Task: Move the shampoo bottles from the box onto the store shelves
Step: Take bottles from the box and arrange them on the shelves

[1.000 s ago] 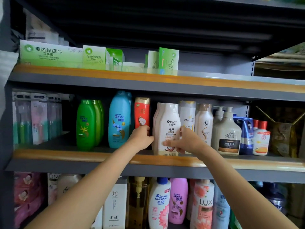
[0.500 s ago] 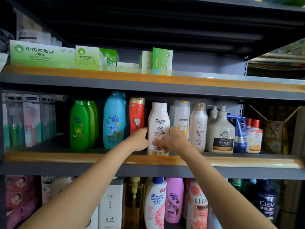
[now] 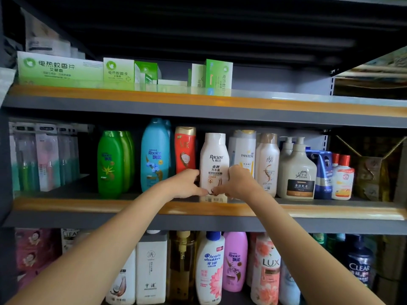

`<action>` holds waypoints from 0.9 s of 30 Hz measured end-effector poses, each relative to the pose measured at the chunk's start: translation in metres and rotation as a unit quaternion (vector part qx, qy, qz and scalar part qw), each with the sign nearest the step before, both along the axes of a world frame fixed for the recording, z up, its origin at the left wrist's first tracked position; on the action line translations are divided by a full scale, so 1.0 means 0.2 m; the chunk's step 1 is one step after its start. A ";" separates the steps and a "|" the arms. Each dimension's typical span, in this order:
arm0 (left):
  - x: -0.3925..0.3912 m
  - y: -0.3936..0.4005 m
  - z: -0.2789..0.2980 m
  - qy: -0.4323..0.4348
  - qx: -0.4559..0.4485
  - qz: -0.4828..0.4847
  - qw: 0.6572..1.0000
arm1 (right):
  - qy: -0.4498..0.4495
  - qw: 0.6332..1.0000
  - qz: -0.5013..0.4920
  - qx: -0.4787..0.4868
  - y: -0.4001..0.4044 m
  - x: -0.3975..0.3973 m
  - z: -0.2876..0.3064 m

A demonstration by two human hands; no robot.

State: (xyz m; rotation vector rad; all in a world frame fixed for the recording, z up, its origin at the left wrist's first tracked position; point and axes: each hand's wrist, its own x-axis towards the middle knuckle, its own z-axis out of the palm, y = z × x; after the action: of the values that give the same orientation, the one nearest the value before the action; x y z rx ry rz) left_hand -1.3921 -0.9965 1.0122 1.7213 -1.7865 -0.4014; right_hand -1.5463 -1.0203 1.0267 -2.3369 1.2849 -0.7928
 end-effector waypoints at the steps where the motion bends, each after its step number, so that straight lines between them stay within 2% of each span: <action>1: 0.00 0.00 0.00 0.004 -0.002 0.003 1.000 | 0.010 1.000 -0.001 -0.004 0.00 0.00 0.00; 14: -0.03 -0.02 0.00 -0.022 -0.020 0.016 0.999 | 0.052 0.999 -0.005 -0.009 0.00 0.00 0.00; 21: -0.06 -0.02 0.02 -0.075 -0.015 0.047 0.996 | 0.016 1.000 -0.006 0.019 -0.06 -0.01 -0.02; 27: -0.05 0.00 0.02 -0.057 -0.015 0.051 0.997 | 0.018 0.999 0.002 0.028 -0.07 0.00 -0.03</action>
State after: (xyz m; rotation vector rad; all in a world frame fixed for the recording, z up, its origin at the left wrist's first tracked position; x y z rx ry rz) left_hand -1.4029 -0.9974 1.0170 1.8380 -1.7650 -0.2371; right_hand -1.5457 -1.0343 1.0215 -2.3185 1.3005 -0.7088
